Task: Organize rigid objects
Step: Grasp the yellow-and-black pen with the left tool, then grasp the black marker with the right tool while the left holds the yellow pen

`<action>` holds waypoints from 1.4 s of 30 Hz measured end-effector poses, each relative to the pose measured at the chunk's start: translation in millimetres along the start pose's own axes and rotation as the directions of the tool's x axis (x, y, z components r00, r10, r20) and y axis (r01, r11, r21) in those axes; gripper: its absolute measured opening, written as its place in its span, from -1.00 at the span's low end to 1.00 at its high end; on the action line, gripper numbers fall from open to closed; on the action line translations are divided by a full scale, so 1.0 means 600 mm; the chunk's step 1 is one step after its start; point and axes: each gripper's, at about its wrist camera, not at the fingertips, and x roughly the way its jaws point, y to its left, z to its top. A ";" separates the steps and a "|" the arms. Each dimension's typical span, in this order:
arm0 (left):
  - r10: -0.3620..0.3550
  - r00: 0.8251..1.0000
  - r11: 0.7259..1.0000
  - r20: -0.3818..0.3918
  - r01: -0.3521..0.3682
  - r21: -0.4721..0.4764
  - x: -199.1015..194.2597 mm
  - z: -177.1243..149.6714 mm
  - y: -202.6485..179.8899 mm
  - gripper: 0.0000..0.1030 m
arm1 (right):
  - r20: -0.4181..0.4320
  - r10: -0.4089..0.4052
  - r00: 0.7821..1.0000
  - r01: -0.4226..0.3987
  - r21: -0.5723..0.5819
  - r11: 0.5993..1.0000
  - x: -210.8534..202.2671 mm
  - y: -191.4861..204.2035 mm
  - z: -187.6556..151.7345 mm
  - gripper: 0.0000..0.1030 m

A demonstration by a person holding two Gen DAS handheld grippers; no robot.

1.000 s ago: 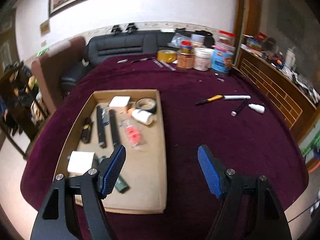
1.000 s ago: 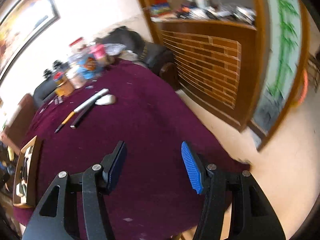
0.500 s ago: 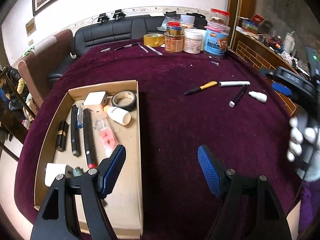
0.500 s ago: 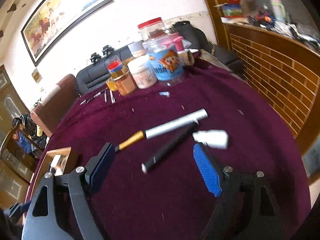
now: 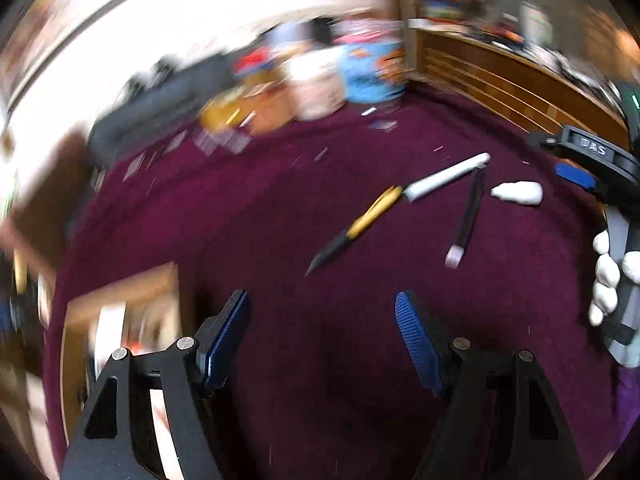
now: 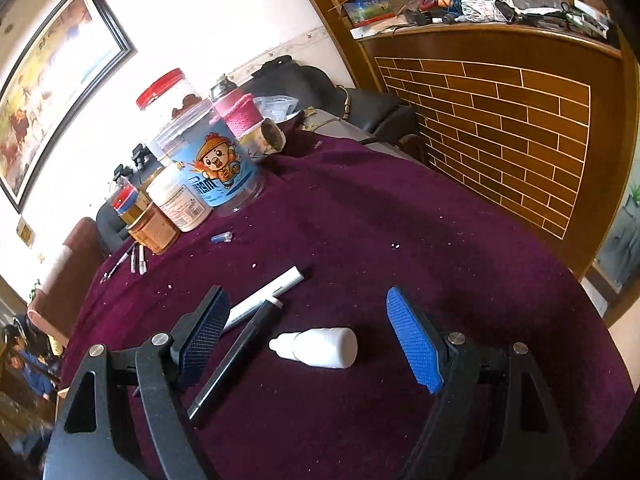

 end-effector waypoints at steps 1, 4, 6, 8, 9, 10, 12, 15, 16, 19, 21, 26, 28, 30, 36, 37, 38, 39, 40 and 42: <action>-0.004 1.000 0.999 0.005 0.004 0.038 0.014 0.015 -0.009 0.29 | -0.009 0.000 1.000 0.000 -0.008 1.000 0.004 0.004 0.000 0.57; -0.038 0.998 0.997 -0.045 0.041 0.065 0.077 0.054 -0.019 -0.23 | -0.030 0.005 1.000 -0.006 -0.029 1.000 0.012 0.015 -0.002 0.57; -0.043 0.996 0.997 -0.072 0.047 0.061 0.112 0.066 -0.019 -0.26 | -0.032 -0.004 0.999 0.003 -0.038 0.999 0.014 0.015 -0.004 0.57; -0.057 0.992 0.994 -0.115 0.067 0.083 0.152 0.073 -0.027 -0.26 | -0.035 -0.010 0.999 0.009 -0.029 1.000 0.017 0.012 -0.003 0.57; -0.053 0.989 0.993 -0.136 0.067 0.098 0.166 0.072 -0.031 -0.24 | -0.040 -0.008 0.999 0.007 -0.019 1.000 0.018 0.009 -0.003 0.57; -0.053 0.993 0.992 -0.102 0.064 0.106 0.165 0.074 -0.034 -0.18 | -0.041 -0.011 0.999 0.010 -0.012 1.000 0.019 0.007 -0.002 0.57; -0.033 0.993 0.992 -0.113 0.047 0.120 0.175 0.081 -0.037 -0.01 | -0.049 -0.016 0.999 0.016 -0.006 1.000 0.023 0.005 -0.002 0.57; -0.096 0.985 0.994 -0.146 0.102 0.028 0.181 0.077 -0.024 -0.36 | -0.064 -0.022 0.998 0.021 -0.017 1.000 0.027 0.010 -0.005 0.57; -0.142 0.978 0.990 -0.154 0.143 -0.001 0.179 0.072 -0.023 -0.78 | -0.063 -0.023 0.998 0.022 -0.025 0.999 0.027 0.013 -0.007 0.57; -0.146 0.977 0.989 -0.154 0.144 -0.026 0.158 0.055 -0.020 -0.90 | -0.048 -0.036 0.998 0.033 -0.050 0.998 0.023 0.020 -0.008 0.57; -0.173 0.973 0.984 -0.155 0.166 -0.056 0.135 0.037 -0.016 -0.90 | -0.046 -0.037 0.998 0.034 -0.056 0.998 0.023 0.021 -0.009 0.57; -0.210 0.973 0.968 -0.095 0.194 -0.158 0.054 -0.001 0.017 -0.90 | -0.063 -0.022 0.998 0.017 -0.075 0.997 0.029 0.030 -0.010 0.57; -0.206 0.977 0.964 -0.062 0.192 -0.184 0.024 -0.016 0.026 -0.90 | -0.082 -0.008 0.997 0.000 -0.089 0.996 0.034 0.035 -0.015 0.57; -0.186 0.982 0.961 -0.017 0.178 -0.212 -0.015 -0.040 0.035 -0.90 | -0.100 0.000 0.995 -0.011 -0.113 0.994 0.039 0.044 -0.022 0.57; -0.186 0.982 0.937 0.025 0.185 -0.296 -0.060 -0.092 0.057 -0.90 | -0.129 0.008 0.992 -0.034 -0.194 0.980 0.043 0.078 -0.052 0.57; -0.182 0.983 0.937 0.021 0.180 -0.299 -0.059 -0.098 0.059 -0.90 | -0.126 0.008 0.992 -0.033 -0.202 0.979 0.042 0.084 -0.056 0.57; -0.186 0.982 0.934 0.018 0.183 -0.306 -0.060 -0.103 0.062 -0.90 | -0.126 0.006 0.992 -0.032 -0.204 0.979 0.042 0.087 -0.060 0.56; -0.195 0.981 0.929 0.019 0.190 -0.318 -0.065 -0.109 0.068 -0.90 | -0.137 0.005 0.991 -0.033 -0.202 0.979 0.042 0.092 -0.062 0.54; -0.196 0.980 0.925 0.021 0.192 -0.329 -0.073 -0.114 0.074 -0.90 | -0.148 0.013 0.989 -0.042 -0.197 0.980 0.042 0.097 -0.063 0.47; -0.201 0.978 0.914 0.052 0.206 -0.349 -0.099 -0.122 0.095 -0.90 | -0.154 0.000 0.988 -0.032 -0.210 0.977 0.042 0.110 -0.066 0.45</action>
